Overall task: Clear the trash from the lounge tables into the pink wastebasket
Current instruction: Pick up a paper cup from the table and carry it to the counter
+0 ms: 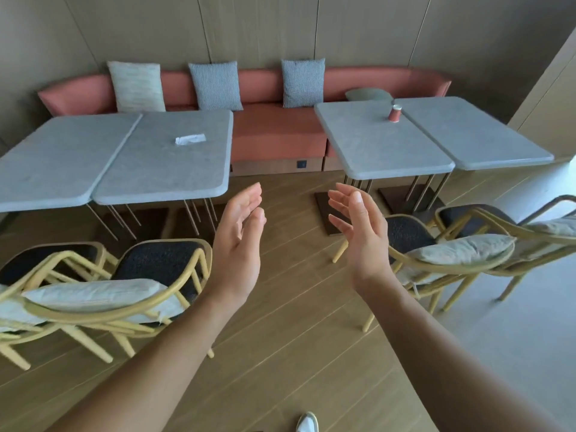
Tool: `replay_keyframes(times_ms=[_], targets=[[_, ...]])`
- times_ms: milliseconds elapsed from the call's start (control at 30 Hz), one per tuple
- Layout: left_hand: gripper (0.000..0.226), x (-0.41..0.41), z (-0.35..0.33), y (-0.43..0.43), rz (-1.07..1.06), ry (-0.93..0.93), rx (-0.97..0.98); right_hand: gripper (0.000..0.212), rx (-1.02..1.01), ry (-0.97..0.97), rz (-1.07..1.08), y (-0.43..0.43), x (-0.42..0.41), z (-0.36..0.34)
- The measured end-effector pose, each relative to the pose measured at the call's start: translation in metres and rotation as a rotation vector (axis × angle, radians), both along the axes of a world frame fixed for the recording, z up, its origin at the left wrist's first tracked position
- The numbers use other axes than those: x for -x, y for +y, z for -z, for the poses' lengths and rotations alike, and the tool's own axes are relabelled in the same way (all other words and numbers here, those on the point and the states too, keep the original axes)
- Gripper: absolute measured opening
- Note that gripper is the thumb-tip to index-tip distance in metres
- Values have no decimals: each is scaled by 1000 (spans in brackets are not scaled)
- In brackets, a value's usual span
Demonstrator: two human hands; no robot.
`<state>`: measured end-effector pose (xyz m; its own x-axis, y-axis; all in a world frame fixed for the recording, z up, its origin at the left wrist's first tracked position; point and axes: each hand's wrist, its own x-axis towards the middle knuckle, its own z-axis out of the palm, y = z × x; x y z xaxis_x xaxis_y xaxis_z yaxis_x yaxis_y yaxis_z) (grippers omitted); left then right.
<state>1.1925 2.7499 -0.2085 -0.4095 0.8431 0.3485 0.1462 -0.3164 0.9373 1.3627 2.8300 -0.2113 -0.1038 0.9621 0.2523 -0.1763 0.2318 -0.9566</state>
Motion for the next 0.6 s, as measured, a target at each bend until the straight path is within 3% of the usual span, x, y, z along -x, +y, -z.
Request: replay_keyframes(times_ms=[267, 600], targets=[[61, 20, 7, 143, 16, 20, 3, 35, 49, 8, 28, 137, 14, 6], [50, 100, 22, 373, 76, 20, -6, 41, 16, -15, 139, 355, 80, 8]])
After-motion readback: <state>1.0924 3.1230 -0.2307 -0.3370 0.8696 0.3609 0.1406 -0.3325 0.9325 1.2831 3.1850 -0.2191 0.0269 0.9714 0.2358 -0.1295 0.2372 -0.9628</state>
